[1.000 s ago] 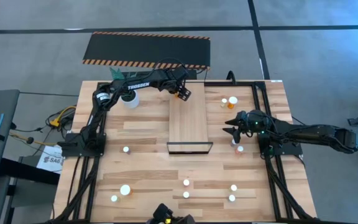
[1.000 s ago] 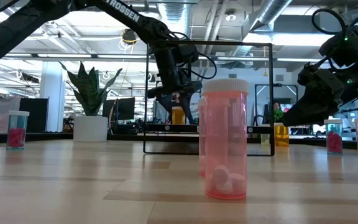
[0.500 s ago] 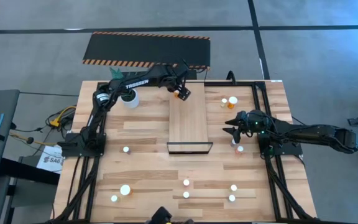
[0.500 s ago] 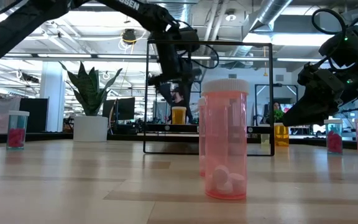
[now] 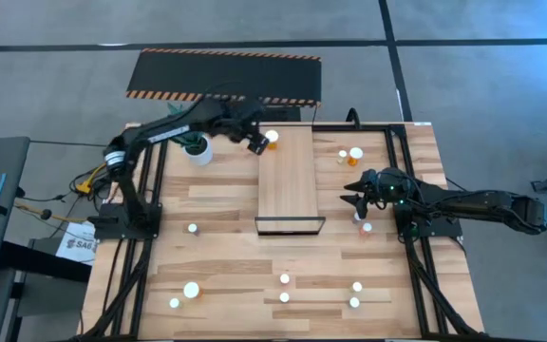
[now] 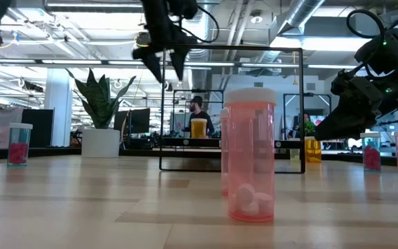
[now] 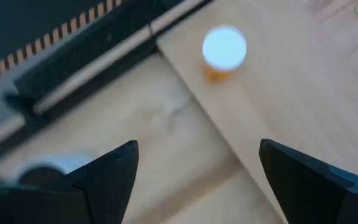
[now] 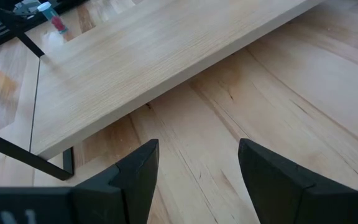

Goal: Pick and place medicine bottles onto shelf by color
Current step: Put the top left blue pill bottle on the shelf

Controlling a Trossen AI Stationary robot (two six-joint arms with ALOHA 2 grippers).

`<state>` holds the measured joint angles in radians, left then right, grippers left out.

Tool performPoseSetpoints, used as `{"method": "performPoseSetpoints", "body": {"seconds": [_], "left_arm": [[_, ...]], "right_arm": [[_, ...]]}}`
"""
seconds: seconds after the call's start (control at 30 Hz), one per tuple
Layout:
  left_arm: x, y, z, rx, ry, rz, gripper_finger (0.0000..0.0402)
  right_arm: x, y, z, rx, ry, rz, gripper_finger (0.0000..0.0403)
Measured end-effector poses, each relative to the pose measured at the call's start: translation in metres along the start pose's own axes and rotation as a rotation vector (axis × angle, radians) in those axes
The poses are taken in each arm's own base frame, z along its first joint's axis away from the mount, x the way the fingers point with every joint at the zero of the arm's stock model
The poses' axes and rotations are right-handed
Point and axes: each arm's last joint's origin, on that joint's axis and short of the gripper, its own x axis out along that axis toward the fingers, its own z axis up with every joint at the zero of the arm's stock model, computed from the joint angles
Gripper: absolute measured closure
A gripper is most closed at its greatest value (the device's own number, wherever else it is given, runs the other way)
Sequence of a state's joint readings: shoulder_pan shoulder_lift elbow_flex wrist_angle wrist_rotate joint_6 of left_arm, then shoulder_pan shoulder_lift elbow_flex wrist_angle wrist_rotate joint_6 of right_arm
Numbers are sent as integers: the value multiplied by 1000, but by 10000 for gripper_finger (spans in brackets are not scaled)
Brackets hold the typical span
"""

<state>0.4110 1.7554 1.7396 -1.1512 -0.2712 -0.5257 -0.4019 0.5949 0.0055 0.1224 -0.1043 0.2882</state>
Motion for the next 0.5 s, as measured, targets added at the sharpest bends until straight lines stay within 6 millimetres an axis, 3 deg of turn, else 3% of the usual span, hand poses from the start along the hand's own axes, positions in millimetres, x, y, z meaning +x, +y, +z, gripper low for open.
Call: {"method": "performPoseSetpoints", "body": {"seconds": [0.3,0.5], "left_arm": [[-15,16,-71,-206,12,86,81],[-19,16,-101,-309,-45,102,81]], "right_arm": [[0,0,0,0,4,-1,157],[0,0,-1,1,6,-2,157]]}}
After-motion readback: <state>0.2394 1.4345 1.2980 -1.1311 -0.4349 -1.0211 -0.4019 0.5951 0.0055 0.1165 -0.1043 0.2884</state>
